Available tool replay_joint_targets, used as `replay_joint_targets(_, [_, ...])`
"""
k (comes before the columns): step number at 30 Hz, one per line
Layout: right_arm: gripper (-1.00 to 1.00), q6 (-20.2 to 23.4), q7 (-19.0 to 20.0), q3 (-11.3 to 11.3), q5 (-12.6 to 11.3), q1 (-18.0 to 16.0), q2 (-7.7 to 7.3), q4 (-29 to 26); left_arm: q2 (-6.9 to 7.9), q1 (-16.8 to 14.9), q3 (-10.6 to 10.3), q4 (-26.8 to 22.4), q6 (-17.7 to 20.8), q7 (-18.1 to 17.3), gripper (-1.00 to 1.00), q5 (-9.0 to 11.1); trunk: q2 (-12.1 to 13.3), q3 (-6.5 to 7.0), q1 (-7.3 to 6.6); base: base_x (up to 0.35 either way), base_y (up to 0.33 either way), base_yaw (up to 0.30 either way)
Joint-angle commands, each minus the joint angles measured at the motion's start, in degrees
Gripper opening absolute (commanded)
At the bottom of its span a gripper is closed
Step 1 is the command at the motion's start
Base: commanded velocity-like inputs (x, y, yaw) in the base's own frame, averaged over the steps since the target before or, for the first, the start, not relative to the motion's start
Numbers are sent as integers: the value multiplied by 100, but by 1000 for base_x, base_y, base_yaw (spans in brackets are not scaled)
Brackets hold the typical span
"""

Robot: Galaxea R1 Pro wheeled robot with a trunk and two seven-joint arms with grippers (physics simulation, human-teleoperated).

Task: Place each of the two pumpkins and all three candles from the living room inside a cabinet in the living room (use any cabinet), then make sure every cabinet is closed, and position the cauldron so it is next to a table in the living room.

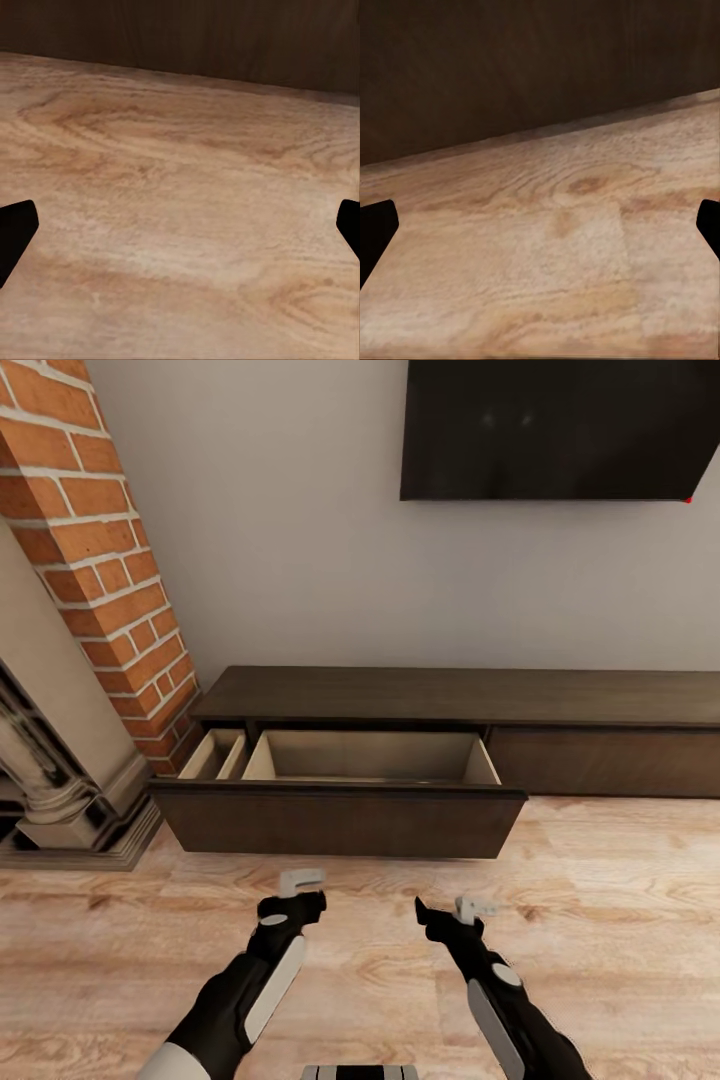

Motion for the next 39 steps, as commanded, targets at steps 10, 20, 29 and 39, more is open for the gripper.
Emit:
replay_joint_targets(10, [100, -231, -20, -2, 472, -5, 62, 79, -2, 6, -477, 160, -600, 101, 100, -42, -2, -5, -1, 0, 0, 0])
replay_joint_targets(20, [100, -473, -20, -39, 450, -11, 63, 51, 121, 6, -484, 177, -946, 100, 100, -62, -2, -5, -1, 91, 46, 0])
replay_joint_targets(29, [100, -542, -11, -45, 410, -11, 57, 54, 120, 9, -527, 187, -1096, 108, 100, -136, -2, -5, -1, 148, 2, 0])
replay_joint_targets(39, [100, -605, -26, -55, 401, -11, 58, 68, 118, 13, -534, 201, -1097, 72, 100, -149, -2, -5, -1, 127, 0, 0])
